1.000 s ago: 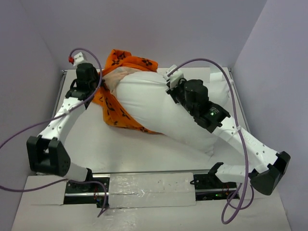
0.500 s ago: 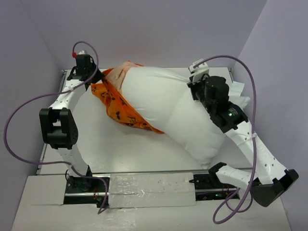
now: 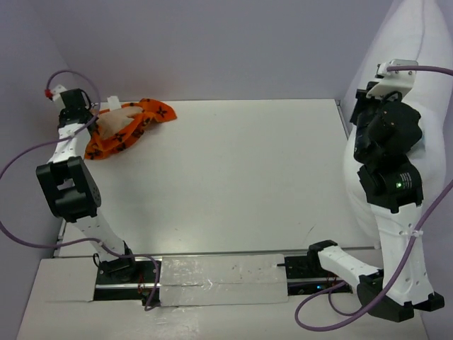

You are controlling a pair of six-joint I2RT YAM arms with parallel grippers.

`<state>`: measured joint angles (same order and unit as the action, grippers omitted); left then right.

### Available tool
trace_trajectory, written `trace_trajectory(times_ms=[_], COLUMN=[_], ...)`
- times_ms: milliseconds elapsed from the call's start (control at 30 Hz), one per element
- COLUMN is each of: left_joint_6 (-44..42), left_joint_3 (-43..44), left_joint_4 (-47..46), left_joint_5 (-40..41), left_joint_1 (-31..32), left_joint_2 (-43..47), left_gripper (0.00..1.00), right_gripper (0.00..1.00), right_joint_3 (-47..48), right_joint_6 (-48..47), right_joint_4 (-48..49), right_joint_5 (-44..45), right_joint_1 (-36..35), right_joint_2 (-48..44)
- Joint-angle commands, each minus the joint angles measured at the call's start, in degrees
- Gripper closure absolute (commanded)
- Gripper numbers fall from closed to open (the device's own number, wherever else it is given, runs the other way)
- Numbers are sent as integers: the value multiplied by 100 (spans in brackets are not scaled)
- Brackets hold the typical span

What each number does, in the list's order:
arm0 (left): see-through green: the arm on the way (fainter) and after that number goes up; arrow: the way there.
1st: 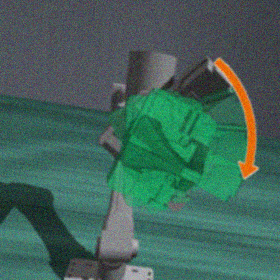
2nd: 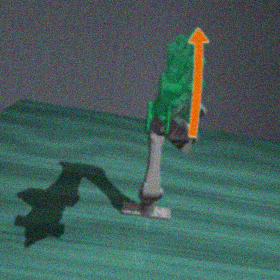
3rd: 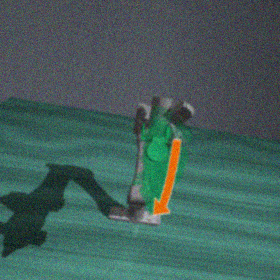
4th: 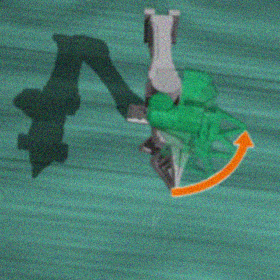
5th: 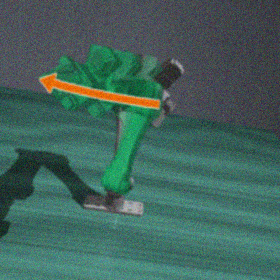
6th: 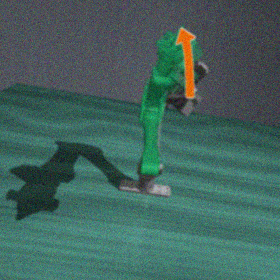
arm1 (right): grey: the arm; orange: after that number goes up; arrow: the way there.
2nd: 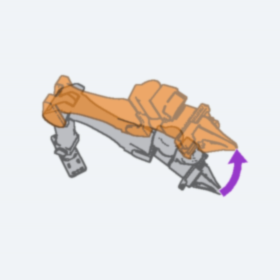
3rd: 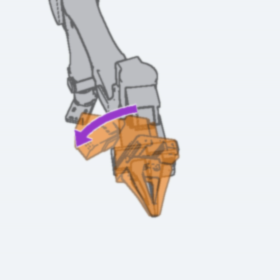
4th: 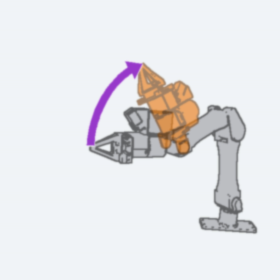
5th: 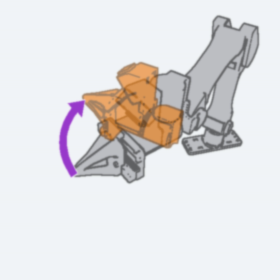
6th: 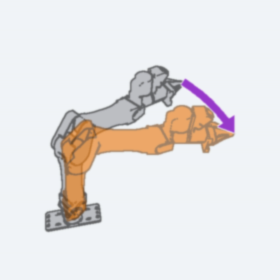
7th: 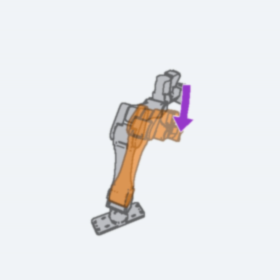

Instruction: Remove the pillowcase from the pillow

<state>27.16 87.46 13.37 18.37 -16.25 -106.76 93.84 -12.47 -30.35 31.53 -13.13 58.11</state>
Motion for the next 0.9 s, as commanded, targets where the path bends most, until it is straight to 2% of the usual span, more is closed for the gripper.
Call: trace_trajectory(times_ms=[0,33,167,267,367,400,433,467,500,533,567,700,767,867], left_joint_6=[-491,-527,-668,-606,-807,-861,-879,-853,-861,-835,-791,-782,-581,-369], left_joint_3=[-212,-238,-405,-791,-968,-907,-741,-661,-599,-572,-624,-757,-582,-476], left_joint_4=[-642,-634,-537,-668,-801,-687,-425,-292,-186,-81,-106,-150,164,543], left_joint_5=[-580,-589,-895,-1195,-1493,-1503,-1468,-1511,-1660,-1740,-1714,-1758,-1495,-1039], left_joint_1=[806,956,1562,2053,2624,2749,2881,3012,3049,3101,3180,3339,3374,3374], left_joint_2=[603,665,990,1271,1369,1307,1272,1246,1298,1368,1482,2298,2536,3220], left_gripper=[100,100,100,90,46,17,9,6,1,1,1,1,1,1], right_gripper=[100,100,100,100,98,88,59,48,30,3,0,0,0,0], right_joint_3=[-635,-787,-1262,-1806,-2256,-2291,-2300,-2309,-2370,-2379,-2371,-2371,-2301,-2064], right_joint_6=[850,965,1062,1150,1412,1484,1641,1721,1782,1827,1862,2152,2266,2284], right_joint_4=[169,239,573,871,961,908,873,873,899,908,917,899,803,723], right_joint_5=[-1640,-1972,-2274,-2570,-2818,-2915,-3011,-3099,-3283,-3372,-3416,-3197,-3170,-3652], right_joint_1=[-199,-399,-953,-1314,-1613,-1701,-1720,-1720,-1720,-1728,-1729,-1728,-1720,-1720], right_joint_2=[577,666,939,1185,1475,1597,1616,1607,1494,1432,1345,757,571,71])
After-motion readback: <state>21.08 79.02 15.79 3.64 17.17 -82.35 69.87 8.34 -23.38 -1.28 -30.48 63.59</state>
